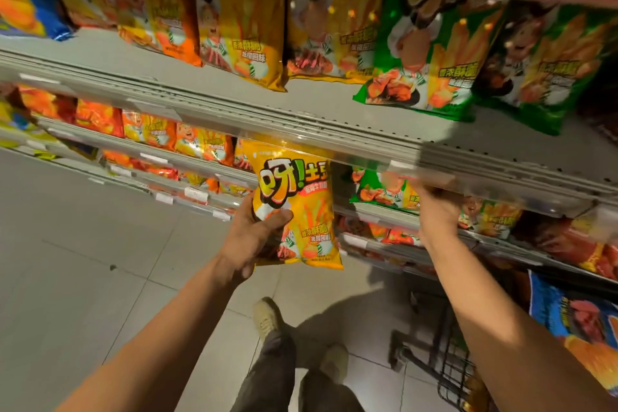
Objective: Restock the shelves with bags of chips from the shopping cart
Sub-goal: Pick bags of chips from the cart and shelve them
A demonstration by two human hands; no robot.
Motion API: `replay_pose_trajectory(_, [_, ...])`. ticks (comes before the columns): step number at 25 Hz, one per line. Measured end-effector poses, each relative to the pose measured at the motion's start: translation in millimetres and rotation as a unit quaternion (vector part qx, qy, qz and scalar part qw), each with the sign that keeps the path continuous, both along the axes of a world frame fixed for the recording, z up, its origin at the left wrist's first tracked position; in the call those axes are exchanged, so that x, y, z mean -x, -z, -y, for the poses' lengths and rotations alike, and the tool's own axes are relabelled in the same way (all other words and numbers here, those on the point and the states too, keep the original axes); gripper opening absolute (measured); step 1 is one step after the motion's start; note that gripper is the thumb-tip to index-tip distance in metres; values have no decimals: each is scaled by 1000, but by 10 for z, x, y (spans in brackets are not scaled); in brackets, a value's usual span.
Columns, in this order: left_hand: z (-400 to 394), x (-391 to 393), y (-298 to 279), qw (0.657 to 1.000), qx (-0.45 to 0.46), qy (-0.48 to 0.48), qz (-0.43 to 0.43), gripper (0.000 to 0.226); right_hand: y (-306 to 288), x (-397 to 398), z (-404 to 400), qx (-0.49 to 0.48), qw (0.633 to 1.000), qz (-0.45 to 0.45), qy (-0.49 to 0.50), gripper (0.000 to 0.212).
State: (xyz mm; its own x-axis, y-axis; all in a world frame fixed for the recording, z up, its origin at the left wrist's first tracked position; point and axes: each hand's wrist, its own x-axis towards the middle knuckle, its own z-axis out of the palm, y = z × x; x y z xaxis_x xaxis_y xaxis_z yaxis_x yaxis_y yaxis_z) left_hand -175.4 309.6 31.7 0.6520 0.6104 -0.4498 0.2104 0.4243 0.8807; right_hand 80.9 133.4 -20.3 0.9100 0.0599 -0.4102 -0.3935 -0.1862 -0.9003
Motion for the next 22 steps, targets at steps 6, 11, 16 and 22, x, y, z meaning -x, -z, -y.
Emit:
replay_pose_trajectory(6, [-210, -349, 203, 999, -17, 32, 26, 49, -23, 79, 44, -28, 990, 140, -19, 30])
replay_pose_trajectory(11, [-352, -850, 459, 991, -37, 74, 105, 34, 250, 45, 92, 7, 963, 269, -28, 47])
replay_pose_trajectory(16, [-546, -1246, 569, 988, -65, 49, 128, 31, 330, -27, 130, 28, 961, 236, -140, 76])
replay_pose_trajectory(22, [-715, -1455, 675, 989, -104, 80, 75, 20, 389, -64, 158, 25, 961, 252, -113, 79])
